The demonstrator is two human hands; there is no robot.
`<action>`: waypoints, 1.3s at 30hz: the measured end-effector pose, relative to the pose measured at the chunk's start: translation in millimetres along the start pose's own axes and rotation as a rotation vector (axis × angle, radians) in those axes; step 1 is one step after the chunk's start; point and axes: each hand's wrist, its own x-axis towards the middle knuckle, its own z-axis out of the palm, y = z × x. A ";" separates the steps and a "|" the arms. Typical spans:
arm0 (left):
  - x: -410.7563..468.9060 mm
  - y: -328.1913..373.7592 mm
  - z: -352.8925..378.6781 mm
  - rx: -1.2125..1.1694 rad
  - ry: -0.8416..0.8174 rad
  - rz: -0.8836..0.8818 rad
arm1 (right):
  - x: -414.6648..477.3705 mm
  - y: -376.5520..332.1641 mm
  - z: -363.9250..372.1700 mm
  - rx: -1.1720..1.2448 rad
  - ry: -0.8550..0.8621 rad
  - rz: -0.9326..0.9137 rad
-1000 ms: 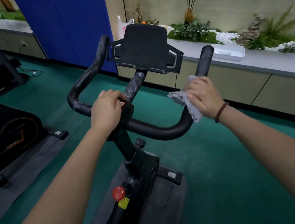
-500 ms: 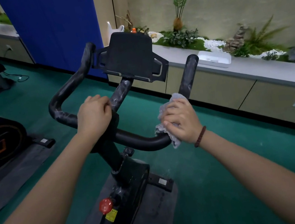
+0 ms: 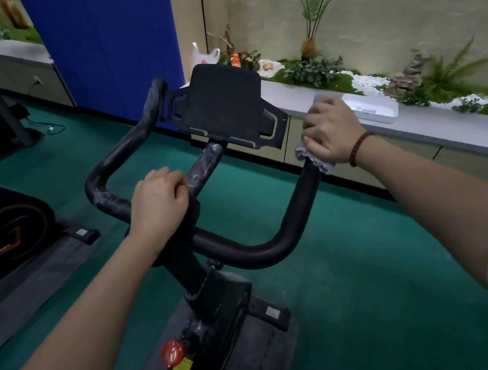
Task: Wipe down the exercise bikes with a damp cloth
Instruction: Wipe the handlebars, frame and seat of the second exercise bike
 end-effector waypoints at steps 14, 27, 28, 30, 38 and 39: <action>1.5 4.3 0.5 -0.029 0.026 -0.063 | 25.1 5.5 -2.0 0.477 0.096 0.845; -1.7 5.5 -1.4 -0.055 0.030 -0.058 | 20.2 -26.7 -19.6 0.034 -0.180 0.739; -1.5 5.6 -1.5 -0.055 0.024 -0.061 | 17.7 -30.0 -19.3 0.023 -0.183 0.676; -1.2 5.8 -1.4 -0.056 0.020 -0.058 | 11.9 -40.1 -15.7 0.035 -0.215 0.563; -3.2 2.4 0.1 -0.049 0.008 -0.034 | -11.7 -106.2 -17.8 0.320 -0.242 0.566; -3.6 1.8 0.2 -0.049 0.011 -0.032 | -15.4 -112.4 -21.2 0.357 -0.230 0.576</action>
